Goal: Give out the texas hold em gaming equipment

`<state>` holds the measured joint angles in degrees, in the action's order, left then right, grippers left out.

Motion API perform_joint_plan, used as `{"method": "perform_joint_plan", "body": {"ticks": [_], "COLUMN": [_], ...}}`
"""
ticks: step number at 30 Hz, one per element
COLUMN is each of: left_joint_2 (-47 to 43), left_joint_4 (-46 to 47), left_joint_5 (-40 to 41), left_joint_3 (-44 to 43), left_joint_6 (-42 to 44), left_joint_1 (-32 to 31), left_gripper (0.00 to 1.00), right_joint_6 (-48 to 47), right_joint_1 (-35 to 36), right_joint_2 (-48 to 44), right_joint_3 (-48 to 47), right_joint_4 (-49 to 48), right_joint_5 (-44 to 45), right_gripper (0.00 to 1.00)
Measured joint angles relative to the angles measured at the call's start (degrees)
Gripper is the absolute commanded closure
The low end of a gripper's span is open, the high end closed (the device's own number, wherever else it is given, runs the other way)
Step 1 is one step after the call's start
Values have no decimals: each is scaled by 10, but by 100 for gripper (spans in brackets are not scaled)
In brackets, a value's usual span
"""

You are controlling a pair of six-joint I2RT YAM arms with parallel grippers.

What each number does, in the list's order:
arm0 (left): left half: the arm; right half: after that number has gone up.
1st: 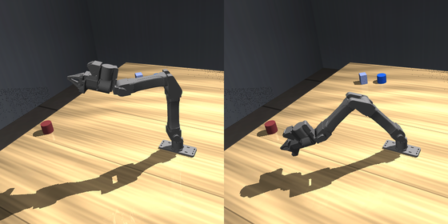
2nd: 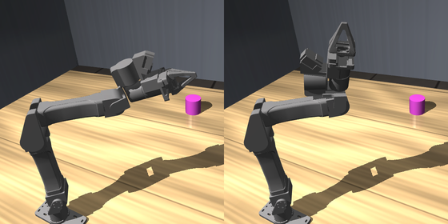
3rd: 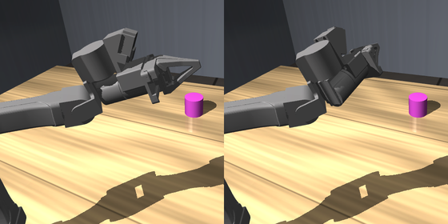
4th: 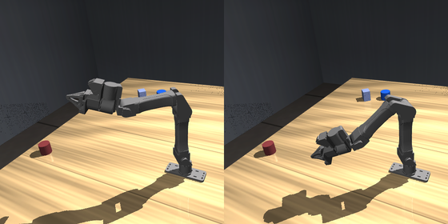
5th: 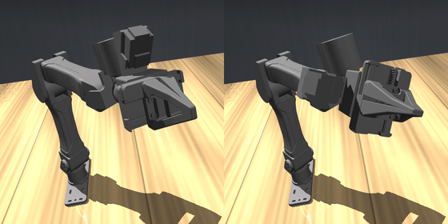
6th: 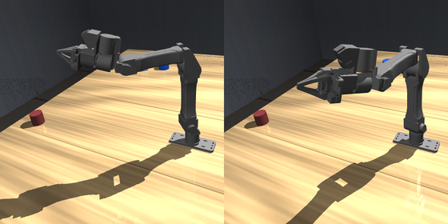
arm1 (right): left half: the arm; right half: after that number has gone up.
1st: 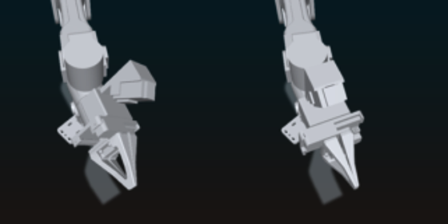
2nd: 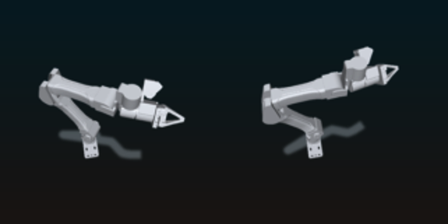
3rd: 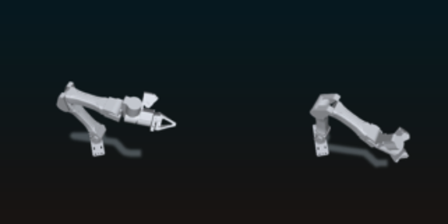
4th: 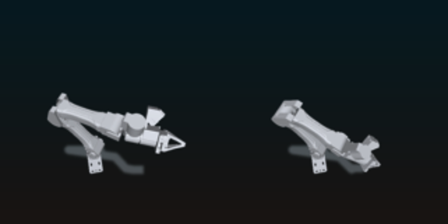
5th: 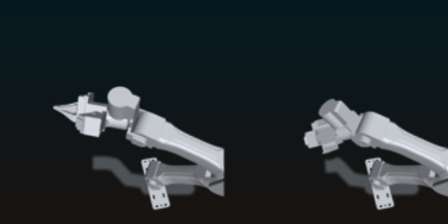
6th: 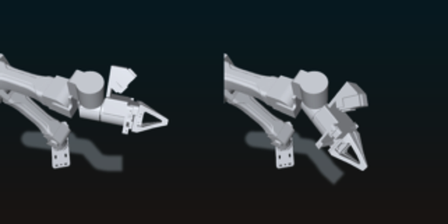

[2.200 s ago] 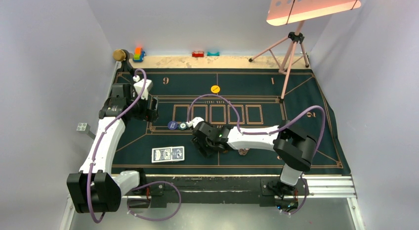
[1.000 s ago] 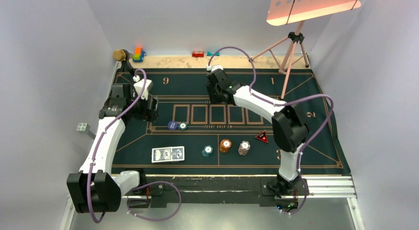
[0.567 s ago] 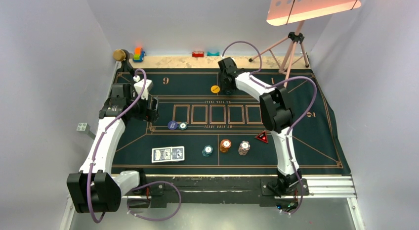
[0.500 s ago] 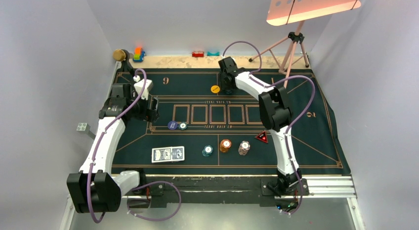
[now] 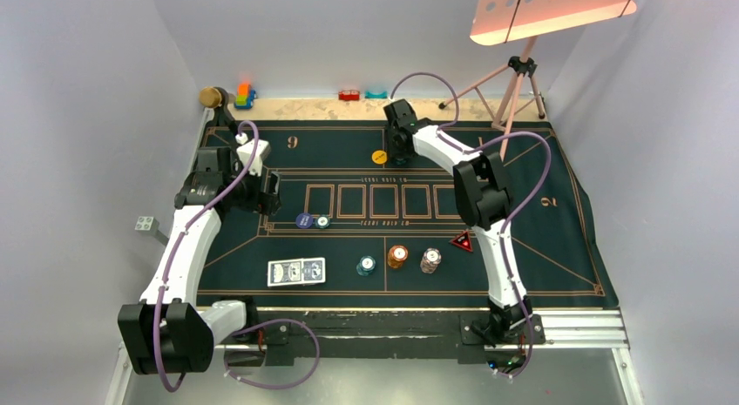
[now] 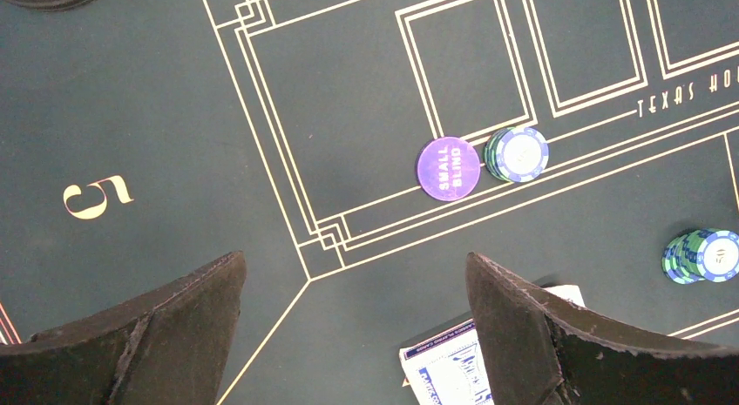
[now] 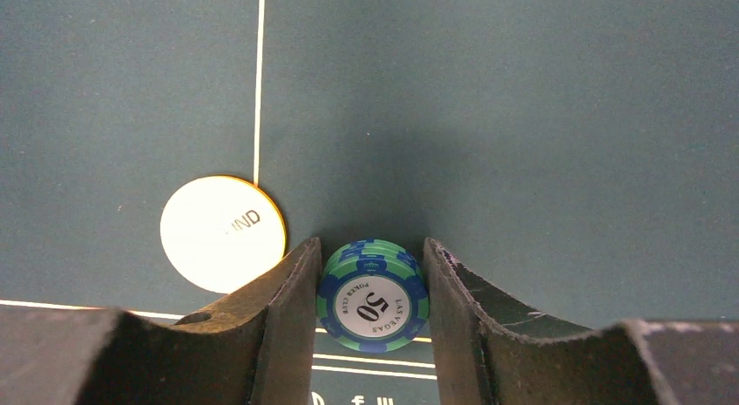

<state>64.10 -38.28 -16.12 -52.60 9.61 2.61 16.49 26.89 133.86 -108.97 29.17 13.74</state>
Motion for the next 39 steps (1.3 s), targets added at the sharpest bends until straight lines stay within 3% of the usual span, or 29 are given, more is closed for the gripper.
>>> {"method": "perform_joint_plan", "body": {"ticks": [3,7,13,17,22,26,31,39], "left_joint_2": [1,1,1,1,1,1,1,1], "left_joint_4": [0,0,0,0,0,0,0,0], "left_joint_5": [0,0,-1,-2,-2,-2,-2,-2], "left_joint_3": [0,0,0,0,0,0,0,0], "left_joint_6": [0,0,0,0,0,0,0,0], "left_joint_1": [0,0,0,0,0,0,0,0], "left_gripper": [0,0,0,0,0,0,0,0], "right_joint_6": [4,5,5,3,-1,1,8,38], "right_joint_1": [0,0,3,24,123,225,308,360], "right_joint_2": [0,-2,-40,-133,-272,-330,-337,-329], "right_joint_3": [0,0,37,106,215,291,346,374], "right_joint_4": [-1,2,11,11,-9,-24,-17,-12], "right_joint_5": [-3,0,2,9,29,18,0,-16], "right_gripper": [29,20,17,16,16,15,14,14]}}
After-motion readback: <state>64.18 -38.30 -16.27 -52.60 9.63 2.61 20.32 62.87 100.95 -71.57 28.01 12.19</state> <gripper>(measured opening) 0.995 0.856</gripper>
